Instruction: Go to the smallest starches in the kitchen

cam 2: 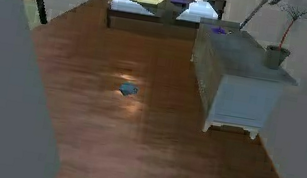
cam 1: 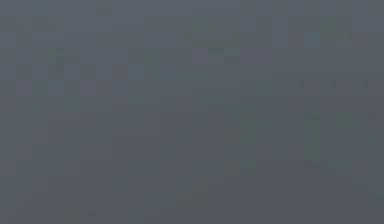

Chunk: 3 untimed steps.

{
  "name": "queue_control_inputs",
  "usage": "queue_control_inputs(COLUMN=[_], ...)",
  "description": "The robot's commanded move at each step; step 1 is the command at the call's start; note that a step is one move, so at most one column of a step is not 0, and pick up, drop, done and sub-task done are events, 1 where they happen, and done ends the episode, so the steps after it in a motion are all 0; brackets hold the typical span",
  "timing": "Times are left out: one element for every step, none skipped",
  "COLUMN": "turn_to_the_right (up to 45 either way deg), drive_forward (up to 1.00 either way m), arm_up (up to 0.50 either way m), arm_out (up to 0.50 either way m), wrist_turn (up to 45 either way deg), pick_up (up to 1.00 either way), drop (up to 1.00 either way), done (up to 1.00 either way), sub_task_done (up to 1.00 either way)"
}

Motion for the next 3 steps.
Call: queue_control_inputs(turn_to_the_right=[45.0,45.0,0.0], drive_forward=[0.00,0.00,1.00], arm_up=[0.00,0.00,0.00], arm_out=[0.00,0.00,0.00], wrist_turn=[0.0,0.0,0.0], pick_up=[0.00,0.00,0.00], drop=[0.00,0.00,0.00], done=[0.00,0.00,0.00], sub_task_done=[0.00,0.00,0.00])
